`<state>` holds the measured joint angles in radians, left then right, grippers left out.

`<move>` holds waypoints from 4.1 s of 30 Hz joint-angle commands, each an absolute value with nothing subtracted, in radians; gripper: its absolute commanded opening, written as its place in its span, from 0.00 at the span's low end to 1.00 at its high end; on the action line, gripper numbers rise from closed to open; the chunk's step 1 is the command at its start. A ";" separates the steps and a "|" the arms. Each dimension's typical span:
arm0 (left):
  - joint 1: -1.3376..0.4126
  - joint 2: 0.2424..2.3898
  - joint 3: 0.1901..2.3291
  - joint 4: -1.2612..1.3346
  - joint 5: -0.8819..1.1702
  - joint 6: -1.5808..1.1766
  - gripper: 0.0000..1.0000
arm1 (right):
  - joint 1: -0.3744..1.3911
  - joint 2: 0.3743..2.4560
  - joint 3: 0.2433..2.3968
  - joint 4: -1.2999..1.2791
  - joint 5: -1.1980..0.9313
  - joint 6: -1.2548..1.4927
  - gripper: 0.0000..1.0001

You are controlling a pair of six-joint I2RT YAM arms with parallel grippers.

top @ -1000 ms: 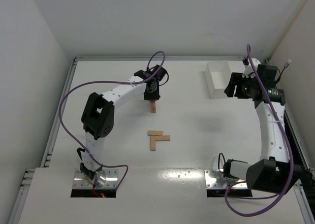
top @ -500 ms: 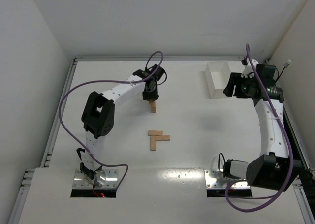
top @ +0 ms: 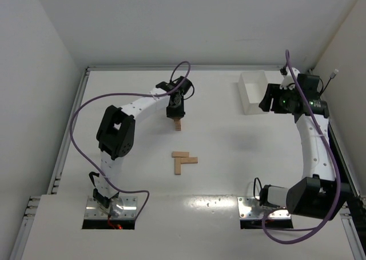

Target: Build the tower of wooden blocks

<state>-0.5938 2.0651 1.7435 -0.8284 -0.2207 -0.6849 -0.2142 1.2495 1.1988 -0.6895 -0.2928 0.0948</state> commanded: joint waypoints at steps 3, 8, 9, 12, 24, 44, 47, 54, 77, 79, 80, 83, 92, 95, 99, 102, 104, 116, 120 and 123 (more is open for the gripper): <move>-0.586 2.085 1.763 -0.818 -0.198 -0.676 0.07 | -0.219 1.266 1.198 -0.663 -0.311 0.106 0.55; -0.586 2.095 1.763 -0.808 -0.176 -0.676 0.16 | -0.219 1.275 1.207 -0.663 -0.321 0.106 0.55; -0.595 2.095 1.763 -0.808 -0.176 -0.676 0.16 | -0.219 1.275 1.207 -0.663 -0.321 0.106 0.55; -0.595 2.095 1.763 -0.808 -0.176 -0.667 0.23 | -0.219 1.284 1.207 -0.663 -0.321 0.106 0.55; -0.614 2.095 1.763 -0.799 -0.167 -0.667 0.36 | -0.219 1.293 1.216 -0.653 -0.321 0.106 0.55; -0.594 2.141 1.841 -0.790 -0.232 -0.638 0.55 | -0.219 1.284 1.207 -0.653 -0.350 0.106 0.55; -0.584 2.151 1.852 -0.790 -0.241 -0.629 0.55 | -0.219 1.284 1.207 -0.653 -0.359 0.106 0.55; -0.566 2.171 1.882 -0.790 -0.250 -0.620 0.52 | -0.219 1.293 1.207 -0.644 -0.368 0.106 0.55; -0.566 2.200 1.921 -0.781 -0.241 -0.601 0.44 | -0.219 1.321 1.216 -0.644 -0.377 0.106 0.55; -0.566 2.200 1.921 -0.781 -0.241 -0.601 0.44 | -0.219 1.321 1.216 -0.644 -0.377 0.106 0.55; -0.566 2.200 1.921 -0.781 -0.241 -0.601 0.44 | -0.219 1.321 1.216 -0.644 -0.377 0.106 0.55; -0.566 2.200 1.930 -0.781 -0.241 -0.601 0.44 | -0.219 1.321 1.216 -0.644 -0.377 0.106 0.55; -0.566 2.200 1.930 -0.781 -0.232 -0.601 0.40 | -0.219 1.312 1.207 -0.635 -0.387 0.106 0.55; -0.566 2.200 1.930 -0.781 -0.241 -0.601 0.57 | -0.219 1.312 1.207 -0.635 -0.387 0.106 0.55; -0.566 2.200 1.921 -0.781 -0.250 -0.601 0.73 | -0.219 1.312 1.207 -0.635 -0.396 0.106 0.55; -0.566 2.180 1.921 -0.781 -0.239 -0.601 0.73 | -0.219 1.302 1.197 -0.635 -0.396 0.106 0.55; -0.566 2.152 1.930 -0.772 -0.239 -0.601 0.74 | -0.219 1.302 1.197 -0.635 -0.396 0.106 0.55; -0.539 1.780 1.938 -0.739 -0.295 -0.548 0.88 | 0.032 1.258 1.140 -0.712 -0.400 -0.240 0.61; -0.369 1.634 1.849 -0.739 -0.282 -0.508 0.92 | 0.369 1.229 1.114 -0.779 -0.336 -0.448 0.63; -0.191 1.553 1.775 -0.749 -0.210 -0.486 1.00 | 0.577 1.255 1.114 -0.802 -0.327 -0.526 0.62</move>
